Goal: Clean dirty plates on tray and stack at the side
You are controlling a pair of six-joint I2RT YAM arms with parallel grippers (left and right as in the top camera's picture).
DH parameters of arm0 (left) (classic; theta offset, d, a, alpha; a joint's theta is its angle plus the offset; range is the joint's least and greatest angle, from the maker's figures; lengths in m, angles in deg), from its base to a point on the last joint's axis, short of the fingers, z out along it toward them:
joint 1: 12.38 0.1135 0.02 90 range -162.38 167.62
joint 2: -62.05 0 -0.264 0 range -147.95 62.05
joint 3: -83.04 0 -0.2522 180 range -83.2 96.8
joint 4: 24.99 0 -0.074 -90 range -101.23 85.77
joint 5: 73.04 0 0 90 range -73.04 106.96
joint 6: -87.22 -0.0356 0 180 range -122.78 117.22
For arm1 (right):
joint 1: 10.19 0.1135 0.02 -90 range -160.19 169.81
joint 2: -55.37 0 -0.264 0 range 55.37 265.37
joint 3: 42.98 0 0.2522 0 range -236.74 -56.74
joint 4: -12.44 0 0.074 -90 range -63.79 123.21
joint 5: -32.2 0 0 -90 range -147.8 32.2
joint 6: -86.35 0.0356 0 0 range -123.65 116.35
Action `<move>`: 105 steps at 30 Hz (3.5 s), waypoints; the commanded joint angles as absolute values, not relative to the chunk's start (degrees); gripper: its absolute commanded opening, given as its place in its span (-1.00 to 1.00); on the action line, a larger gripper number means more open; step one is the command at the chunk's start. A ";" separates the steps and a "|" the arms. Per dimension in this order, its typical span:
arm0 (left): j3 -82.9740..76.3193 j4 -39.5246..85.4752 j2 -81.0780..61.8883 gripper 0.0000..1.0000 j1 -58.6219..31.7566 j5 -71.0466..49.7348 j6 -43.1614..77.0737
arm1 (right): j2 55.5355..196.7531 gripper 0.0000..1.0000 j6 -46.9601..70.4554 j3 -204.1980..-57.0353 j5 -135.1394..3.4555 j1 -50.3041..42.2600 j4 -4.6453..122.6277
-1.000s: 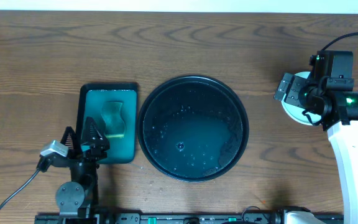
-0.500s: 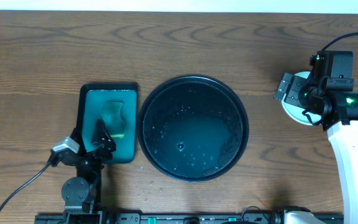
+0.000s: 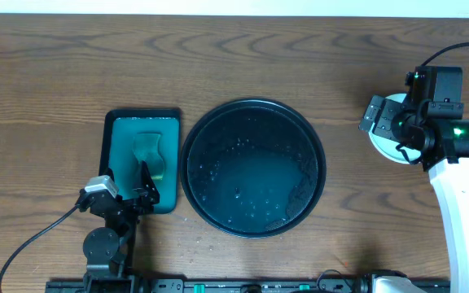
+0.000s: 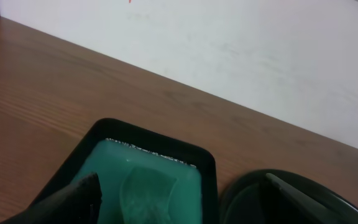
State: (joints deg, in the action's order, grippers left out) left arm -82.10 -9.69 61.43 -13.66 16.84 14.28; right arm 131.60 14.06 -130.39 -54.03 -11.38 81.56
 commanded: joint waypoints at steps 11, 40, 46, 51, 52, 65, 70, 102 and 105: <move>-82.93 -7.02 61.84 0.63 -13.38 18.46 20.90 | 131.40 0.99 13.45 -130.54 -53.35 -10.90 81.51; -82.93 -7.02 61.82 0.64 -13.36 18.46 20.90 | 131.40 0.99 13.43 -130.54 -53.37 -10.90 81.51; -82.93 -7.02 61.82 0.64 -13.36 18.46 20.90 | 128.30 0.99 13.41 -130.32 -53.09 -10.85 81.51; -82.93 -7.02 61.82 0.64 -13.36 18.46 20.90 | 118.72 0.99 13.43 -128.53 -53.15 -10.83 81.49; -82.93 -7.02 61.82 0.64 -13.36 18.46 20.90 | 116.28 0.98 13.43 -128.00 -53.15 -10.83 81.54; -82.93 -7.05 61.82 0.64 -13.38 18.46 20.90 | 79.14 0.98 13.39 -116.64 -51.19 -10.83 75.85; -82.93 -7.02 61.82 0.64 -13.38 18.46 20.90 | 67.71 0.98 13.39 -105.93 -53.59 -10.83 68.55; -82.93 -7.02 61.82 0.64 -13.38 18.46 20.90 | 55.67 0.98 5.50 -60.34 -65.50 -3.33 28.16; -82.93 -7.02 61.82 0.64 -13.38 18.46 20.90 | 55.67 0.99 5.50 -58.24 -66.29 -3.33 26.57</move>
State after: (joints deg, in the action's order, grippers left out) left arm -82.10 -9.67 61.43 -13.60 17.28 21.01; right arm 56.17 6.65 -59.79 -65.33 -3.84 27.44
